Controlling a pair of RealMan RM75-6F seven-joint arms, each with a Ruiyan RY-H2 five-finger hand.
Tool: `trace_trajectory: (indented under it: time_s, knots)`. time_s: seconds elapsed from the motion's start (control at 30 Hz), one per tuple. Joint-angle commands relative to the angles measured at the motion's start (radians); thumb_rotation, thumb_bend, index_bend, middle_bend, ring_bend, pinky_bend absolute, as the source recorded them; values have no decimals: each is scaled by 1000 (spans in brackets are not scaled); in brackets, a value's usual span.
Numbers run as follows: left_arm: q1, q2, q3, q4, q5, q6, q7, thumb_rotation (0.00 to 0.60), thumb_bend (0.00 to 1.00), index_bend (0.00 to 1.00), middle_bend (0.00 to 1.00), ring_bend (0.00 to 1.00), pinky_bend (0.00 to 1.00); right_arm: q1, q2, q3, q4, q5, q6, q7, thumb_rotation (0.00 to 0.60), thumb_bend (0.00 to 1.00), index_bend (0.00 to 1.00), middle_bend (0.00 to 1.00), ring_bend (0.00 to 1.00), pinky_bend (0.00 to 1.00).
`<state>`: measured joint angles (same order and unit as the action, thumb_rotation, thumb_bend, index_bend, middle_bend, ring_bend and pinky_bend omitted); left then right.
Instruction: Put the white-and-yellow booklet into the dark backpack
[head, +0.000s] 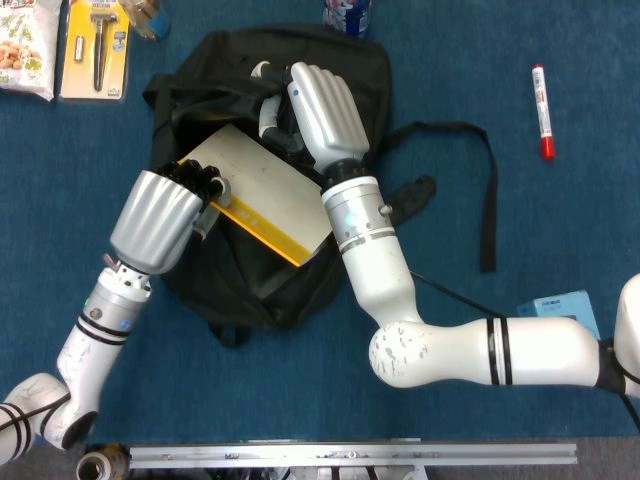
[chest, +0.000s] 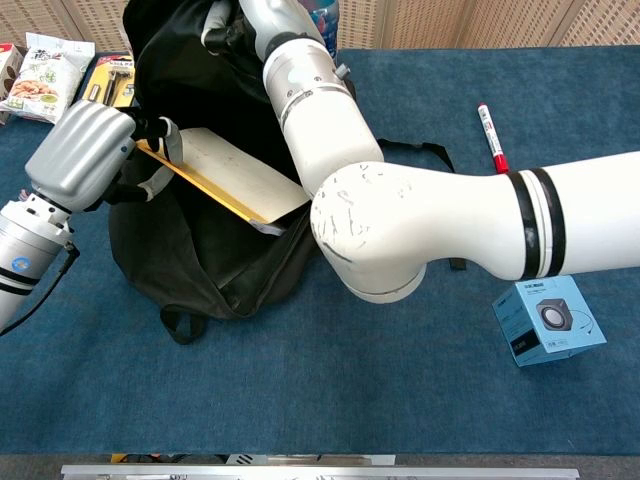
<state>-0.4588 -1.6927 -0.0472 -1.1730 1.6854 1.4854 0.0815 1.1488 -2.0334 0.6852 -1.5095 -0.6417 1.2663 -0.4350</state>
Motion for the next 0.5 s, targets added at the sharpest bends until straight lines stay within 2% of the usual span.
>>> trace_trajectory:
  time_s: [0.03, 0.27, 0.5]
  knots:
    - [2, -19, -15, -20, -25, -15, 37, 600, 560, 637, 602, 498, 630, 2, 0, 5, 0, 7, 2, 0, 600, 810, 634, 586, 552, 755]
    - [2, -59, -28, -23, -62, -46, 110, 600, 559, 634, 601, 498, 630, 6, -2, 6, 2, 14, 6, 2, 600, 810, 634, 586, 552, 755]
    - [17, -114, -58, 8, -90, -10, 155, 600, 559, 629, 599, 499, 630, 10, -4, 6, 6, 17, 11, 1, 600, 809, 634, 586, 552, 755]
